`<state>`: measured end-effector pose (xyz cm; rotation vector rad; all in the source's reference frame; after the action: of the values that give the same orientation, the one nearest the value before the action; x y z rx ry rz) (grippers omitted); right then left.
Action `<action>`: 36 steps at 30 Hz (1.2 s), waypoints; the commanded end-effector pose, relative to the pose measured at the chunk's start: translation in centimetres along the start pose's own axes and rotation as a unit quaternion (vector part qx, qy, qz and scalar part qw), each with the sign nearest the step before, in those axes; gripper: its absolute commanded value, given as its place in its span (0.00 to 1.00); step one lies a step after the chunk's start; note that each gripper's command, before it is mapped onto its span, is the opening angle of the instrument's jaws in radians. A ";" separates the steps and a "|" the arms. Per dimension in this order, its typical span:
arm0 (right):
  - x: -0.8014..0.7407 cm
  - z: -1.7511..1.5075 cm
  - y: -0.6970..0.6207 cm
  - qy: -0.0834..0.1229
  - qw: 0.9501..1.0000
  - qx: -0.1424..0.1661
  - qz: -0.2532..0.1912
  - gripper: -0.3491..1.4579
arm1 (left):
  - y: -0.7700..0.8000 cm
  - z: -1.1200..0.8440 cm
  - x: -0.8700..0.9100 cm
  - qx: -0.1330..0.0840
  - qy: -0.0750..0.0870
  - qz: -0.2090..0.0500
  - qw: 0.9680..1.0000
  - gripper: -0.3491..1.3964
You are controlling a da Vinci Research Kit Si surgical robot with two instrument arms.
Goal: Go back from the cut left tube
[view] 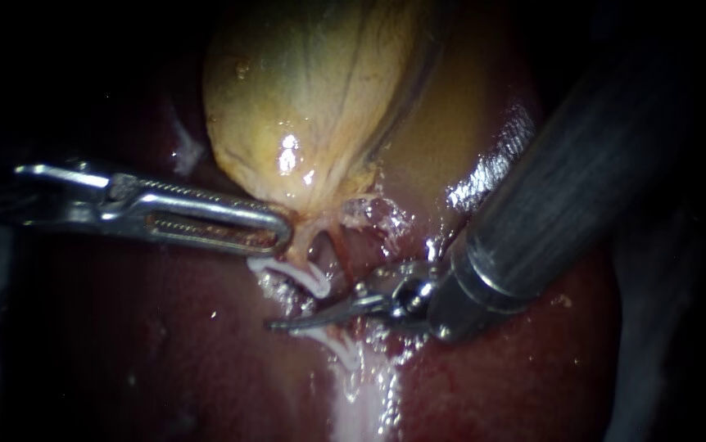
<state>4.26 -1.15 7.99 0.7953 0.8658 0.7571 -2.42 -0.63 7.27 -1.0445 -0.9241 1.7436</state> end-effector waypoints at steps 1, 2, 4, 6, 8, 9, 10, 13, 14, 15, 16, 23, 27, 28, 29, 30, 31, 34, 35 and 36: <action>0.00 -0.02 -0.02 0.000 1.000 0.001 -0.001 0.93 | -0.01 0.00 0.00 0.000 0.000 0.000 1.000 0.00; 0.00 -0.02 -0.04 -0.001 1.000 0.001 0.002 0.94 | -0.02 0.00 0.00 -0.001 0.000 0.000 1.000 0.00; -0.01 -0.03 -0.07 -0.001 1.000 0.002 -0.002 0.94 | -0.03 0.00 0.00 -0.001 0.000 0.000 1.000 0.00; -0.02 -0.05 -0.12 -0.002 1.000 0.004 -0.009 0.95 | -0.05 0.00 0.00 -0.001 -0.001 0.000 1.000 0.00; -0.04 -0.08 -0.17 -0.003 1.000 0.006 -0.016 0.96 | -0.06 -0.01 0.00 -0.001 -0.001 0.000 1.000 0.00; -0.05 -0.10 -0.20 -0.004 1.000 0.006 -0.025 0.96 | -0.07 -0.01 0.00 -0.001 -0.001 0.000 1.000 0.00; -0.07 -0.12 -0.23 -0.004 0.999 0.005 -0.032 0.97 | -0.08 -0.01 0.00 -0.001 -0.001 0.001 1.000 0.00; -0.11 -0.19 -0.30 -0.005 0.997 0.004 -0.073 0.98 | -0.10 -0.01 0.01 -0.002 -0.001 0.001 1.000 0.00; -0.12 -0.21 -0.32 -0.005 0.996 0.004 -0.085 0.98 | -0.10 -0.01 0.01 -0.002 -0.001 0.001 1.000 0.00; -0.14 -0.24 -0.34 -0.005 0.995 0.002 -0.097 0.98 | -0.11 -0.01 0.01 -0.002 -0.001 0.001 1.000 0.00; -0.15 -0.28 -0.37 -0.005 0.993 -0.001 -0.115 0.98 | -0.11 -0.01 0.01 -0.002 -0.001 0.001 1.000 0.00; -0.12 -0.65 -0.39 -0.002 0.982 -0.012 -0.187 0.98 | -0.13 -0.02 0.01 -0.001 -0.001 0.001 1.000 0.00; -0.06 -0.96 -0.36 0.001 0.971 -0.007 -0.238 0.98 | -0.13 -0.03 0.01 -0.001 -0.001 0.001 1.000 0.00; -0.04 -1.02 -0.35 0.002 0.970 -0.007 -0.245 0.98 | -0.13 -0.03 0.01 -0.001 -0.001 0.001 1.000 0.00; 0.00 -1.11 -0.33 0.005 0.967 -0.011 -0.254 0.98 | -0.13 -0.03 0.01 -0.001 -0.001 0.001 1.000 0.00; 0.03 -1.18 -0.32 0.007 0.967 -0.016 -0.255 0.98 | -0.14 -0.03 0.01 -0.001 -0.001 0.001 1.000 0.00; 0.05 -1.24 -0.32 0.009 0.965 -0.021 -0.259 0.98 | -0.14 -0.02 0.01 -0.001 -0.001 0.001 1.000 0.00; 0.14 -1.45 -0.29 0.014 0.962 -0.027 -0.271 0.98 | -0.14 -0.02 0.01 -0.001 -0.001 0.001 1.000 0.00; 0.17 -1.52 -0.29 0.016 0.961 -0.030 -0.275 0.98 | -0.14 -0.02 0.01 -0.001 -0.001 0.001 1.000 0.00; 0.19 -1.57 -0.28 0.019 0.961 -0.031 -0.275 0.98 | -0.14 -0.02 0.01 -0.001 -0.001 0.001 1.000 0.00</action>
<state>3.02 -0.66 7.02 0.4390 1.0351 0.2987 -2.36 -0.57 7.38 -1.0458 -0.9259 1.7451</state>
